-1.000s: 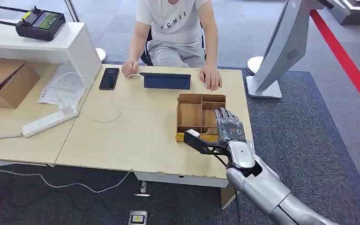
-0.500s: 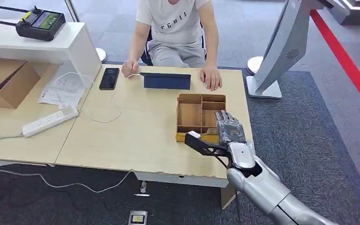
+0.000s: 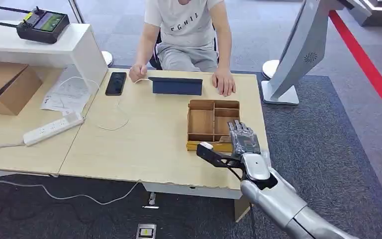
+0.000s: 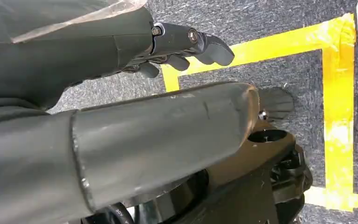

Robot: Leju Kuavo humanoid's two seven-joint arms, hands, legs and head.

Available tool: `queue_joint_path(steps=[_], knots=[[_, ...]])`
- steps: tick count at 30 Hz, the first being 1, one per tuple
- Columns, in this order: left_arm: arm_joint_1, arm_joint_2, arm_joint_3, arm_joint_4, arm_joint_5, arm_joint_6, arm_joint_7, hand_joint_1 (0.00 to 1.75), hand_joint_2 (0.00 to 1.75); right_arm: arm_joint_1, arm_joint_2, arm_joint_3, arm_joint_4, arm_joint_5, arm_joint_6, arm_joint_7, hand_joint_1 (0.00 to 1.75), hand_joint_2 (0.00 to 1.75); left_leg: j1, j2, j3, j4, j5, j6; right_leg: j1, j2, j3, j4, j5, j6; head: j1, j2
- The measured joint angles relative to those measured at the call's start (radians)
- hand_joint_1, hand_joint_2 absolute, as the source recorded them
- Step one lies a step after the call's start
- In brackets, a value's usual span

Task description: Pass the card to the sensor for recognition and then transmit it.

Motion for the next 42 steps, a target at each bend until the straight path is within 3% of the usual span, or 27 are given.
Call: queue_joint_path(steps=[1,2,3,42], knots=[[0.0,0.0,0.0,0.0,0.0,0.0,0.0,0.0,0.0,0.0,0.0,0.0,0.003,0.0,-0.001,0.0,0.0,1.75,0.0,0.0,0.0,0.0,0.0,0.0,0.0,0.0,0.0,0.0,0.0,0.0,0.0,0.0],[0.0,0.0,0.0,0.0,0.0,0.0,0.0,0.0,0.0,0.0,0.0,0.001,0.005,0.0,-0.001,0.0,0.17,1.75,0.0,0.0,0.0,0.0,0.0,0.0,0.0,0.0,0.0,0.0,0.0,0.0,0.0,0.0],[0.001,0.0,0.0,0.0,0.0,0.0,0.001,0.0,0.0,0.0,0.0,0.001,0.006,0.0,-0.001,-0.002,1.75,1.75,0.0,0.0,0.0,0.0,0.0,0.0,0.0,0.0,0.0,0.0,0.0,0.0,0.0,0.0],[-0.001,0.0,0.0,0.0,-0.005,-0.003,0.007,0.0,0.0,-0.007,-0.008,0.008,0.031,-0.043,-0.018,-0.021,1.75,1.75,0.0,0.0,0.0,0.0,0.0,0.0,0.0,0.0,0.0,0.0,0.0,0.0,0.0,0.0]])
